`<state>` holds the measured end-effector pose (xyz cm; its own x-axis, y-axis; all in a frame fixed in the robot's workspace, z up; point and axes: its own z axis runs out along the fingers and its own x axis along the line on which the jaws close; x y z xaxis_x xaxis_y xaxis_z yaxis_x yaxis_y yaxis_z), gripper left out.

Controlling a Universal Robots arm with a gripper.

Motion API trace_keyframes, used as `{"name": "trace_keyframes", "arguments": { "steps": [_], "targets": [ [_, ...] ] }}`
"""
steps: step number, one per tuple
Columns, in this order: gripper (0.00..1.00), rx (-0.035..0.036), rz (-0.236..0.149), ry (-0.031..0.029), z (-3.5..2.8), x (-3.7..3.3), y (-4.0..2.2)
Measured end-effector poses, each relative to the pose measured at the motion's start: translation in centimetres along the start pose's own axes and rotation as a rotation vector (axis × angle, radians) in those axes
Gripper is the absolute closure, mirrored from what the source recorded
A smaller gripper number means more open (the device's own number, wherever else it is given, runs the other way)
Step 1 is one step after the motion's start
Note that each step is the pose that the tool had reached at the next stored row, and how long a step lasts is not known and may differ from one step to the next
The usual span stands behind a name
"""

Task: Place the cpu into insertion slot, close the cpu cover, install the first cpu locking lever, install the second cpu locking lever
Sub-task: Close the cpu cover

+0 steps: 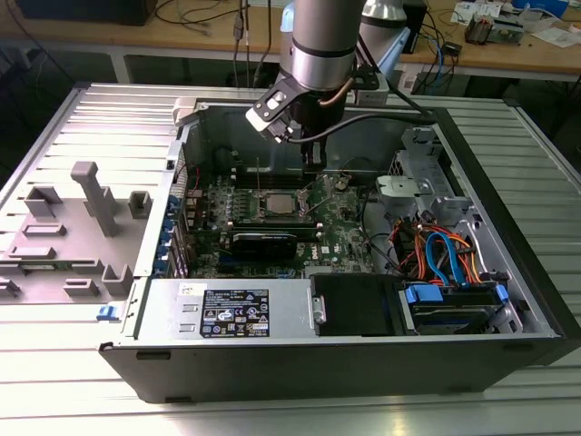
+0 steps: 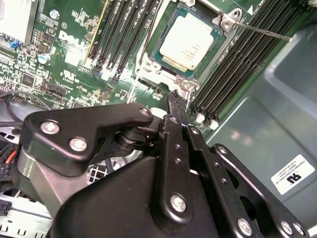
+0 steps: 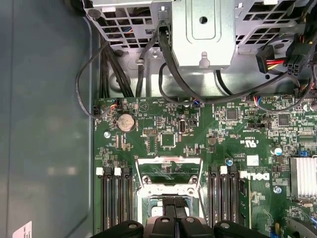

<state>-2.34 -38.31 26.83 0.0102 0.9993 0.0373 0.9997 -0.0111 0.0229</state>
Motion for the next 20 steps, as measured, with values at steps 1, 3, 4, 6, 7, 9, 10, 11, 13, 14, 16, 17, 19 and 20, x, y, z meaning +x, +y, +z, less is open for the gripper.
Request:
{"name": "trace_keyframes", "arguments": {
  "steps": [1, 3, 4, 6, 7, 9, 10, 11, 13, 14, 16, 17, 19, 20],
  "targets": [
    [0.89, 0.0, 0.0, 0.0, 0.01, 0.0, 0.09],
    [0.89, 0.0, 0.0, -0.0001, 0.04, 0.0, 0.24],
    [0.89, 0.0, 0.0, 0.0, 0.05, 0.0, 0.3],
    [0.89, 0.0001, 0.0, 0.0, 0.07, 0.0, 0.41],
    [0.89, 0.0, 0.0, -0.0001, 0.08, 0.0, 0.47],
    [0.89, 0.0, 0.0, 0.0001, 0.1, 0.0, 0.51],
    [0.89, 0.0, 0.0, 0.0, 0.1, 0.0, 0.51],
    [0.89, 0.0, 0.0, 0.0, 0.1, 0.0, 0.52],
    [0.89, 0.0, 0.0, 0.0, 0.11, 0.0, 0.52],
    [0.89, 0.0, 0.0, 0.0, 0.11, 0.0, 0.52],
    [0.89, 0.0, 0.0, 0.0, 0.11, 0.0, 0.52],
    [0.89, 0.0, 0.0, 0.0001, 0.11, 0.0, 0.53],
    [0.89, 0.0, 0.0, 0.0002, 0.12, 0.0, 0.77],
    [0.89, 0.0, 0.0, 0.0002, 0.13, 0.0, 0.89]
  ]
}}
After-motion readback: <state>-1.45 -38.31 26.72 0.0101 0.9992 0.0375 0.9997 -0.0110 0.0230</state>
